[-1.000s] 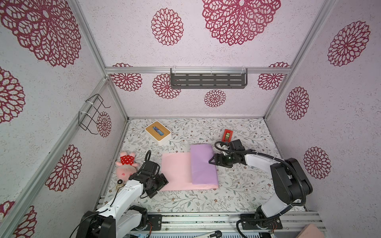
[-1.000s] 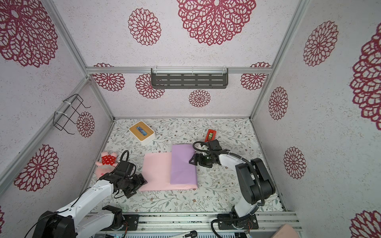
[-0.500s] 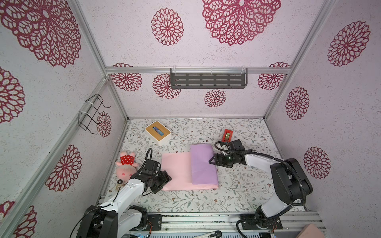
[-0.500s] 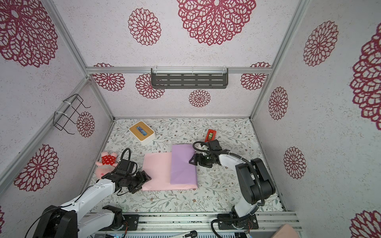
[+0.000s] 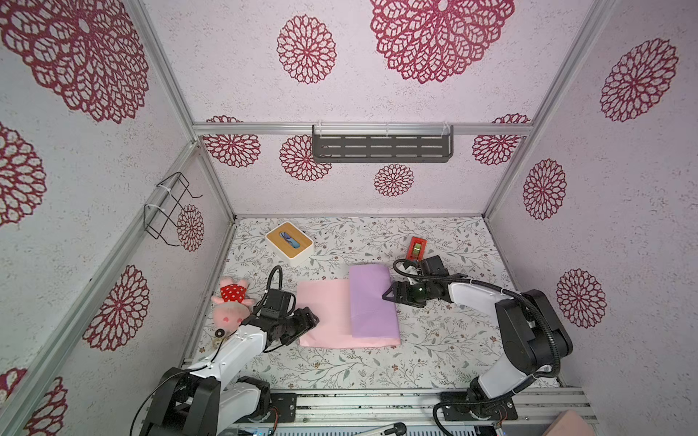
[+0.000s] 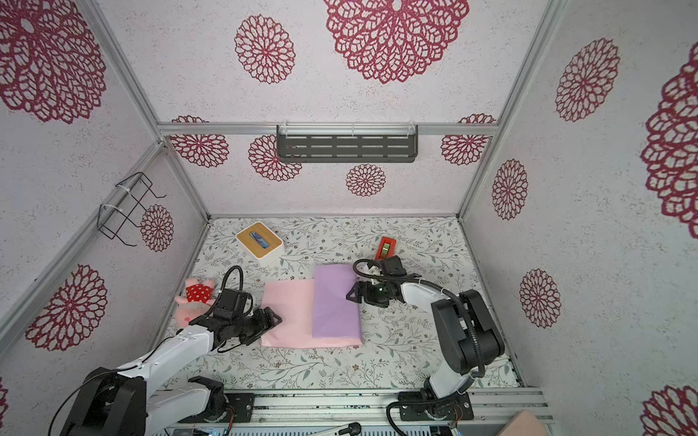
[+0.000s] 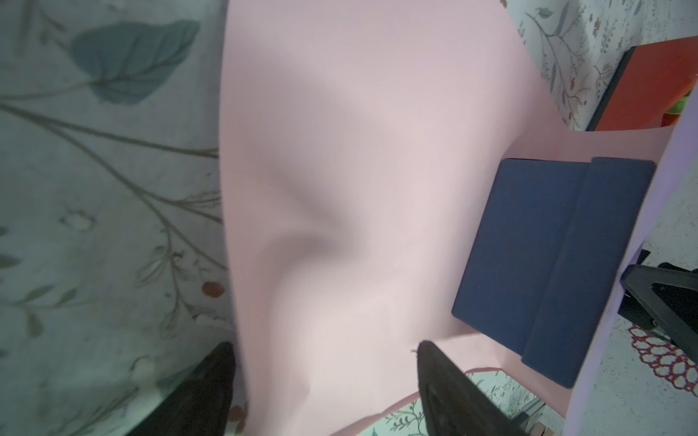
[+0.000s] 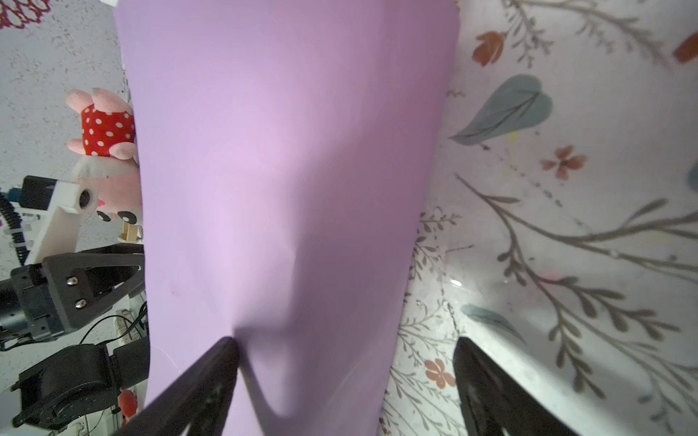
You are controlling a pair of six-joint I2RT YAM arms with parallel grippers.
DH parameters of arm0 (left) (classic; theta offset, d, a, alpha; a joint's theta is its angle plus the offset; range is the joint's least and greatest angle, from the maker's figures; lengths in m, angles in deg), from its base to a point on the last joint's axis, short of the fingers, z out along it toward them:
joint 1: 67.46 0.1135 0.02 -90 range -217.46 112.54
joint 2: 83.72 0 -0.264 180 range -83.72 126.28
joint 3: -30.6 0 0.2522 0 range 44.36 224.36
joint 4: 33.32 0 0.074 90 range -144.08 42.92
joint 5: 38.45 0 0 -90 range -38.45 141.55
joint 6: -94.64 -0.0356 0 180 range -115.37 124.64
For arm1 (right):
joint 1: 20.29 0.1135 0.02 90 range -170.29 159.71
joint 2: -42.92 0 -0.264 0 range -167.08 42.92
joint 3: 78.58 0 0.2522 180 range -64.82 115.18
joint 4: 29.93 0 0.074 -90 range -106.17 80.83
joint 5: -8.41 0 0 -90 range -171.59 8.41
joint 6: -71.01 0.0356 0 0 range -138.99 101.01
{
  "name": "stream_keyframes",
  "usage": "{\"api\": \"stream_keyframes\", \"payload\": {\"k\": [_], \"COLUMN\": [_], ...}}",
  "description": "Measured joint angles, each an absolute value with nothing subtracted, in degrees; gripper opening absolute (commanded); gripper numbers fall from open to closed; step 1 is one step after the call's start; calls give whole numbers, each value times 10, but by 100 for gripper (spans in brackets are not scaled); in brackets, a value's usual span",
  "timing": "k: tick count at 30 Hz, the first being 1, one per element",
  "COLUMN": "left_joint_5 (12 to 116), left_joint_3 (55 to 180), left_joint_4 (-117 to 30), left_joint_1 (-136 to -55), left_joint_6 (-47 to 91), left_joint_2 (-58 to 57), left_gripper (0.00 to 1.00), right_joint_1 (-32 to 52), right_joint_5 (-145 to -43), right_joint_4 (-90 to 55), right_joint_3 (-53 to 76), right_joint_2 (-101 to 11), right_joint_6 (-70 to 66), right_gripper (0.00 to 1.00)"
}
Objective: Wrap a gift box in wrapping paper
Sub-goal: Second fold the wrapping paper around the gift box.
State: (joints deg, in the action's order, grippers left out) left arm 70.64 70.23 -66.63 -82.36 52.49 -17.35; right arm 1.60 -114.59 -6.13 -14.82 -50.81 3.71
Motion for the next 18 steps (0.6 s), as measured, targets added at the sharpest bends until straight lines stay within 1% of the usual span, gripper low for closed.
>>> {"api": "stream_keyframes", "payload": {"k": [8,13,18], "left_joint_5": [698,705,747], "left_joint_3": [728,758,761], "left_joint_4": [-640,-633,-598], "left_joint_1": [-819,-795,-760], "left_joint_6": [483,481,491], "left_joint_2": [-162,-95,-41], "left_gripper": [78,75,72], "right_joint_1": [16,16,15], "right_joint_5": [-1147,-1149,-1150], "right_joint_4": [-62,-63,-63], "right_joint_3": [-148,-148,-148], "right_joint_2": [-509,-510,-511], "right_joint_6": [37,37,37], "right_gripper": [89,89,89]}}
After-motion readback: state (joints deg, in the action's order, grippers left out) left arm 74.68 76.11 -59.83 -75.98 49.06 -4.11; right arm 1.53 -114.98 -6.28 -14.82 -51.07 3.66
